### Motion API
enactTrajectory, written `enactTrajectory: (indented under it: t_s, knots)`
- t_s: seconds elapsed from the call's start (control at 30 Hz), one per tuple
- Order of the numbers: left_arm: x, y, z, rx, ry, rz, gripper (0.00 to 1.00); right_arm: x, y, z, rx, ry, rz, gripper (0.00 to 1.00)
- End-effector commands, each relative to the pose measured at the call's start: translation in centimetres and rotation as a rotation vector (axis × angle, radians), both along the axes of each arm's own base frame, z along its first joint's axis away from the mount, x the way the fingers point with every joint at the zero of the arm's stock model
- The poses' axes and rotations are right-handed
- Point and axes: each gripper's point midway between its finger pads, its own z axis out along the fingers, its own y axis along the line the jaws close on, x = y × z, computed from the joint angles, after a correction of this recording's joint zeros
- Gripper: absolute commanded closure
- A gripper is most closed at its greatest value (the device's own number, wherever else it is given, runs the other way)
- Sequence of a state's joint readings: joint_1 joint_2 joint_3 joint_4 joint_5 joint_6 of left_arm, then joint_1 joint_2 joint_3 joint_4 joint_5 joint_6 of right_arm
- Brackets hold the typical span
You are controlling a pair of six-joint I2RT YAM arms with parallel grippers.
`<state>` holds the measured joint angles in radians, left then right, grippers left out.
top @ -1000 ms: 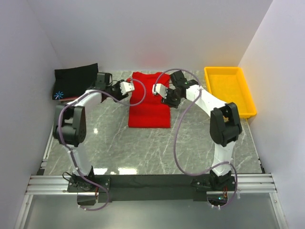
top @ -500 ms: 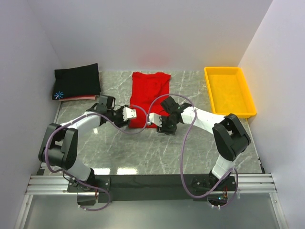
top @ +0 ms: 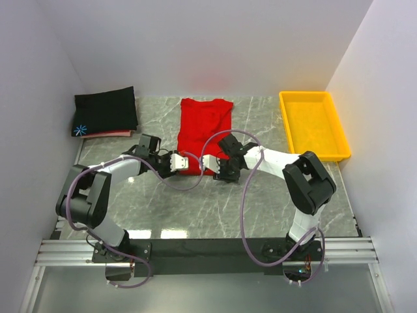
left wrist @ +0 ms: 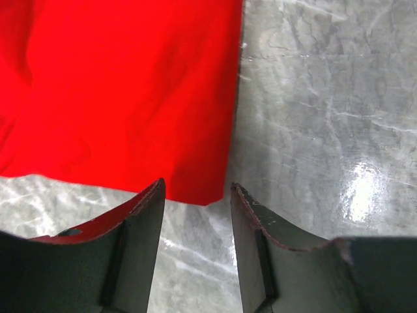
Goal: Fold and stack the t-shirts
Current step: Fold the tshirt
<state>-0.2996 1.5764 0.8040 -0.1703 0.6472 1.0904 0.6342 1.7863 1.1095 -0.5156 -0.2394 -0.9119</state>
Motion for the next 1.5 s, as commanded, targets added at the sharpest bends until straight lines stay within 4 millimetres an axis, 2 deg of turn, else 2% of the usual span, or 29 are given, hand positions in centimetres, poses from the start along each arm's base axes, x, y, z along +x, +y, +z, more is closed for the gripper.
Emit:
enactTrajectory:
  t_s: [0.0, 0.23, 0.27, 0.33, 0.37, 0.53, 0.57, 0.87, 1.0, 1.23, 1.33, 1.37, 1.47]
  knots:
    - [0.0, -0.8, -0.4, -0.004, -0.020, -0.066, 0.50, 1.3, 0.5, 0.2, 0.014, -0.018, -0.027, 0.58]
    - [-0.3, -0.4, -2.6, 0.046, 0.009, -0.087, 0.54, 1.9, 0.5, -0.3, 0.000, 0.014, -0.057, 0.81]
    - [-0.3, -0.3, -2.8, 0.052, 0.019, -0.084, 0.59, 1.9, 0.4, -0.5, -0.004, 0.022, -0.059, 0.89]
    - [-0.3, -0.2, -3.1, 0.062, 0.029, -0.086, 0.67, 2.2, 0.4, -0.4, -0.008, 0.021, -0.065, 0.98]
    - [-0.2, -0.1, -3.1, 0.063, 0.024, -0.083, 0.74, 2.3, 0.3, -0.5, -0.008, 0.023, -0.068, 1.00]
    - [-0.5, -0.2, -2.6, 0.059, 0.022, -0.092, 0.93, 2.2, 0.4, 0.7, 0.009, 0.021, -0.065, 1.00]
    - [-0.5, -0.2, -2.4, 0.056, 0.019, -0.091, 0.99, 2.1, 0.5, 1.0, 0.015, 0.021, -0.065, 1.00]
    - [-1.5, -0.4, 0.6, 0.038, 0.076, -0.088, 0.99, 0.9, 0.8, 4.7, 0.090, 0.023, -0.084, 1.00]
    - [-2.9, -0.3, 2.3, 0.018, 0.055, -0.122, 0.99, 0.0, 0.7, 5.7, 0.113, 0.032, -0.094, 1.00]
    - [-5.7, 0.4, 2.1, 0.021, 0.062, -0.144, 0.99, -2.5, 0.0, 6.5, 0.131, 0.044, -0.092, 1.00]
    - [-6.2, 0.4, 1.4, 0.031, 0.070, -0.137, 0.99, -2.8, 0.0, 5.5, 0.102, 0.035, -0.119, 1.00]
    - [-6.3, 0.4, 1.2, 0.034, 0.072, -0.137, 0.99, -2.9, 0.1, 5.3, 0.102, 0.035, -0.118, 0.86]
    - [-6.2, 0.4, 0.7, 0.040, 0.076, -0.126, 0.99, -3.0, 0.6, 4.4, 0.101, 0.010, -0.105, 0.72]
